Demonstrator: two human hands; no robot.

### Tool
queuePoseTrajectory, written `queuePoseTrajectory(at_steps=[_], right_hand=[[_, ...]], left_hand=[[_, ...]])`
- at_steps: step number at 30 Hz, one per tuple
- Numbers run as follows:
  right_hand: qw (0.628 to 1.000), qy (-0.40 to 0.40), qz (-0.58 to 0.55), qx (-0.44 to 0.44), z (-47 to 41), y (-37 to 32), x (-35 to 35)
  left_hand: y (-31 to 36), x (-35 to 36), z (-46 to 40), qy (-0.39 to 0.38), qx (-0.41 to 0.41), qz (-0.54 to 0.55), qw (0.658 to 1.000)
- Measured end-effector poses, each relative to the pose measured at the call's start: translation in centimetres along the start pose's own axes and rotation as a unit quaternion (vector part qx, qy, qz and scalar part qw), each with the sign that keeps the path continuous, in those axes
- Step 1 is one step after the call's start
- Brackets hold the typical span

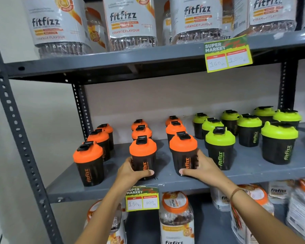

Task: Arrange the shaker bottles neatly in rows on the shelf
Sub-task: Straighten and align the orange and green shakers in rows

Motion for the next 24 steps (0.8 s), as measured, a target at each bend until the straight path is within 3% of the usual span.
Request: queuePoseTrajectory(at_steps=[4, 7, 9, 11, 14, 17, 19, 21, 24], right_hand=[[1.000, -0.015, -0.010, 0.000, -0.1, 0.0, 0.0], [0.999, 0.002, -0.035, -0.019, 1.0, 0.2, -0.3], [0.997, 0.061, -0.031, -0.042, 2.9, 0.3, -0.9], [0.984, 0.154, -0.016, -0.086, 5.3, 0.4, -2.0], [0.943, 0.298, 0.021, -0.148, 8.4, 0.1, -5.8], [0.910, 0.385, 0.032, -0.151, 10.0, 0.9, -10.8], [0.896, 0.421, 0.039, -0.134, 10.3, 2.3, -14.1], [0.896, 0.433, 0.052, -0.085, 9.9, 4.7, -17.2], [0.921, 0.386, 0.057, 0.003, 8.6, 9.0, -20.7]], left_hand=[[0.4, 0.3, 0.8, 0.027, 0.016, -0.017, 0.999], [1.1, 0.3, 2.7, 0.174, 0.057, 0.017, 0.983], [2.4, 0.7, 5.3, 0.286, 0.157, 0.046, 0.944], [3.9, 2.6, 8.0, 0.323, 0.281, 0.073, 0.901], [6.1, 8.5, 11.1, 0.233, 0.399, 0.053, 0.885], [8.1, 15.6, 12.0, 0.032, 0.342, -0.016, 0.939], [8.5, 19.3, 11.2, -0.054, 0.276, -0.067, 0.957], [9.0, 21.4, 9.7, -0.073, 0.204, -0.067, 0.974], [9.9, 23.0, 7.3, -0.043, 0.145, -0.056, 0.987]])
Point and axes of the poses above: each hand's wrist, its own z-axis away from the middle knuckle, its own x-axis out of the palm, y = z × x, the point moved 4 cm from there along -z, towards the middle knuckle, and after that the axes turned 1 degree about -z, right-handed, at the moved point
